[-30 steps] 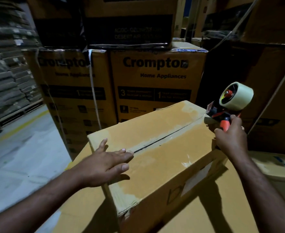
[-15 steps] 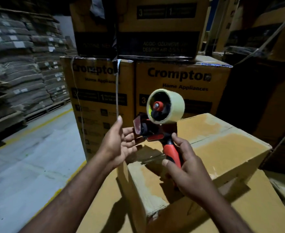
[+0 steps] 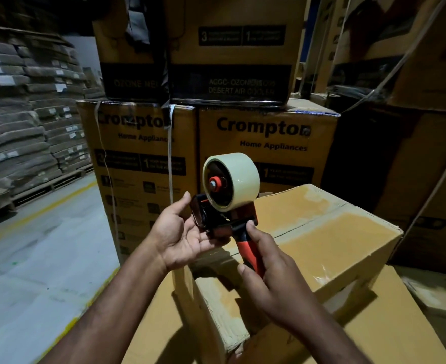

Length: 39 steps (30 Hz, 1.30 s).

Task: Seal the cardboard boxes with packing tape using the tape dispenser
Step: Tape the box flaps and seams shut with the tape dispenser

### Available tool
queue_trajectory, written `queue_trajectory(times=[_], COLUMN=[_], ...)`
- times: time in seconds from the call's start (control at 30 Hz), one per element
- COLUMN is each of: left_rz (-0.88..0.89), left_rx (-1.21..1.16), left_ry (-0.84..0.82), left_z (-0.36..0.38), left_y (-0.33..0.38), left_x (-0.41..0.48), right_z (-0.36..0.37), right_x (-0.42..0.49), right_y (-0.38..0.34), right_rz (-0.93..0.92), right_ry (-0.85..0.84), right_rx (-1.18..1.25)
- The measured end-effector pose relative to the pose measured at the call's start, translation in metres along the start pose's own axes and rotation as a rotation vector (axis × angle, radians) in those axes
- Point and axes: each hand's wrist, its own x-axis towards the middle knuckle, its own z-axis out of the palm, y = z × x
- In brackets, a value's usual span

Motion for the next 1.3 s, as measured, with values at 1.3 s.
queue_trajectory(times=[1.3], left_rz=[0.077], left_rx=[-0.082], left_ry=[-0.091], left_z=[0.027], left_y=[-0.042], left_x=[0.015], right_z=[-0.040], right_x=[-0.003], right_y=[0.013], right_rz=[0.171], right_ry=[0.076], right_rx=[0.743])
